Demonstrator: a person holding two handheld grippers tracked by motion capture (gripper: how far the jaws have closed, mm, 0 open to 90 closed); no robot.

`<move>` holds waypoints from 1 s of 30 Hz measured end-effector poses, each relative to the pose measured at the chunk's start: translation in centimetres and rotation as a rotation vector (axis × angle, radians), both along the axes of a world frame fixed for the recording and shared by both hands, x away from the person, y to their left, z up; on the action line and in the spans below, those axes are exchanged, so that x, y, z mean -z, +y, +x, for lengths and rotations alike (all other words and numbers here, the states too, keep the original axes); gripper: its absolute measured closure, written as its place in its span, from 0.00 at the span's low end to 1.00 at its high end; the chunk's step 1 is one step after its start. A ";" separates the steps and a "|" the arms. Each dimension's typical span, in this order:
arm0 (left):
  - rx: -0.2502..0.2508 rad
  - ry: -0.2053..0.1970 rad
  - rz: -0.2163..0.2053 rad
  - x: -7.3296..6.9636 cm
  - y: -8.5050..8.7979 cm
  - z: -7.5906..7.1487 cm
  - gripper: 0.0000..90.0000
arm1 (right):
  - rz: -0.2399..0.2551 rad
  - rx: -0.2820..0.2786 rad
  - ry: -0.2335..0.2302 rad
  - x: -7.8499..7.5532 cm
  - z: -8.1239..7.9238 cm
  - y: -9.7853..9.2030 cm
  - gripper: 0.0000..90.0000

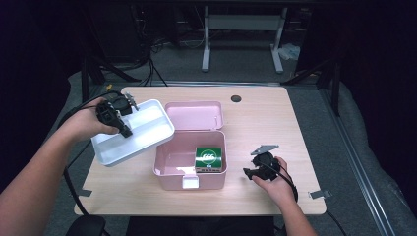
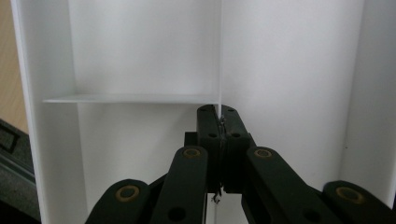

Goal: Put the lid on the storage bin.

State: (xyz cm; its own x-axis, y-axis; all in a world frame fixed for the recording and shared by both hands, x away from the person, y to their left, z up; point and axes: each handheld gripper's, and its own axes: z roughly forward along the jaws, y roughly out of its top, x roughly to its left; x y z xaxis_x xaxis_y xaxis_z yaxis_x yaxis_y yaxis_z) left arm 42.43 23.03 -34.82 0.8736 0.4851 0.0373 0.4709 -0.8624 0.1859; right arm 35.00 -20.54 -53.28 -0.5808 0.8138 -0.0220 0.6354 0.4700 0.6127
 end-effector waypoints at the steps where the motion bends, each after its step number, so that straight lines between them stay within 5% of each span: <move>1: 0.014 -0.002 -0.003 0.0 -0.6 0.1 0.99 | -0.002 0.001 -0.001 0.0 0.0 0.0 0.48; 16: 0.237 0.016 0.008 1.7 -9.4 0.5 0.99 | -0.004 0.005 -0.010 -0.1 0.0 -0.3 0.48; 30: 0.383 0.012 0.036 3.6 -14.5 -0.5 0.99 | 0.001 0.000 -0.008 0.0 0.0 -0.4 0.48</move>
